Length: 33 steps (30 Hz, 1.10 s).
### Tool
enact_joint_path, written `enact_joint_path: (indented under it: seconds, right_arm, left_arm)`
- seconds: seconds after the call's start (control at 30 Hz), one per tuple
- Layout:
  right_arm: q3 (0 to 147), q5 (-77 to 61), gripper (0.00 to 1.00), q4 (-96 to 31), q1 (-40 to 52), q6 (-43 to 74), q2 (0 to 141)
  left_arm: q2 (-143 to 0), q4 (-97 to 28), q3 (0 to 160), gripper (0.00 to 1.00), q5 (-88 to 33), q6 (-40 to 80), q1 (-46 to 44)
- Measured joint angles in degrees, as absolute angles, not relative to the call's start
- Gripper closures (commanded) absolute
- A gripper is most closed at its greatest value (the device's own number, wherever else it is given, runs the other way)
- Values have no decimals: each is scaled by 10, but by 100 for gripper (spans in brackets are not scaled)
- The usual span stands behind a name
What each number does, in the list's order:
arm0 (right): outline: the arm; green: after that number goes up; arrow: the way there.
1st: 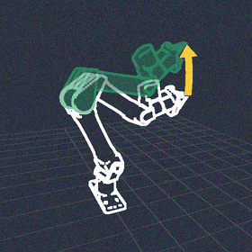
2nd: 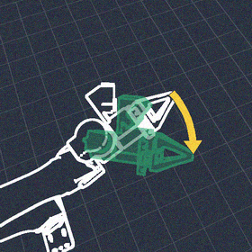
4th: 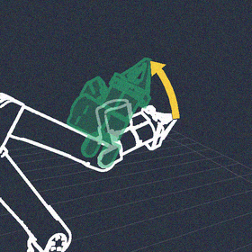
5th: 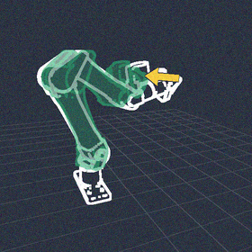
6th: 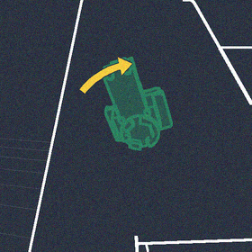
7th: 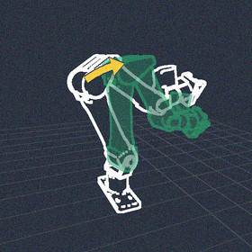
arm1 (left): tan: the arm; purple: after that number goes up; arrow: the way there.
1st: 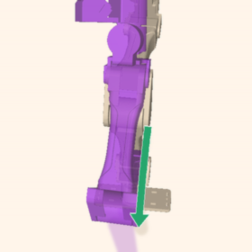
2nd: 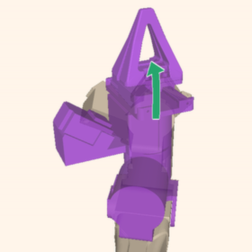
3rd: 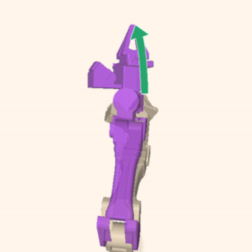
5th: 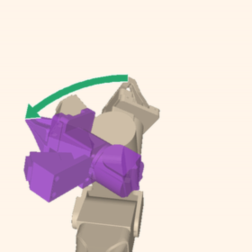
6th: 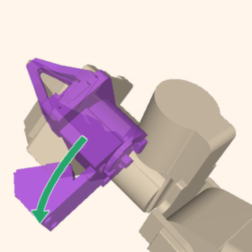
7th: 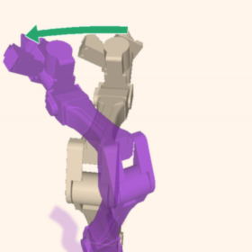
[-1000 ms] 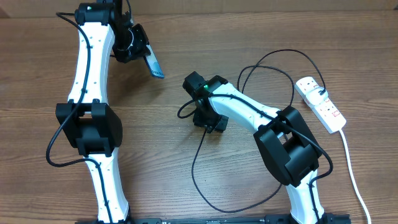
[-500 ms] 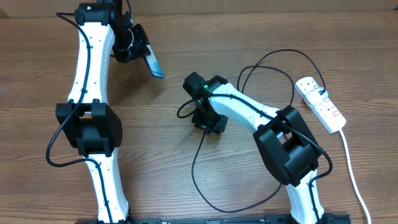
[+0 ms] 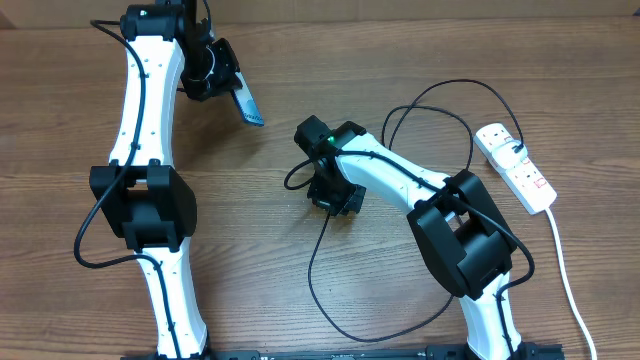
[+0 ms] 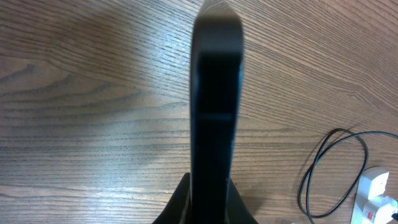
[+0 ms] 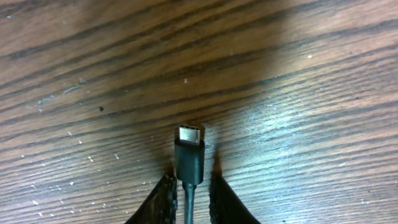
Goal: Plug charger to phone and switch on socket
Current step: 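Lower the right gripper onto the USB-C cable end and grasp it, then lift the cable plug with the right gripper toward the phone's bottom port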
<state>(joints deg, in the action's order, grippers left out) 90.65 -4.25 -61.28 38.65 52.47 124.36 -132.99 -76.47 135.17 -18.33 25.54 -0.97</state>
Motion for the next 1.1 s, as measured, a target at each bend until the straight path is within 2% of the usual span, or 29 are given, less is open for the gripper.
enact_joint_path:
  seconds: [0.3, 0.6, 0.7, 1.1]
  right_arm:
    - [906, -45, 91, -608, 387, 524, 1244]
    - [907, -47, 92, -606, 387, 524, 1244]
    - [907, -47, 96, -605, 387, 524, 1244]
    - [924, -46, 96, -615, 387, 489, 1251]
  left_arm:
    - [-1330, -765, 1352, 96, -183, 255, -10]
    - [-1330, -765, 1352, 96, -182, 255, -10]
    - [-1330, -765, 1352, 96, -182, 256, -10]
    - [-1330, -753, 1352, 96, -201, 249, -9]
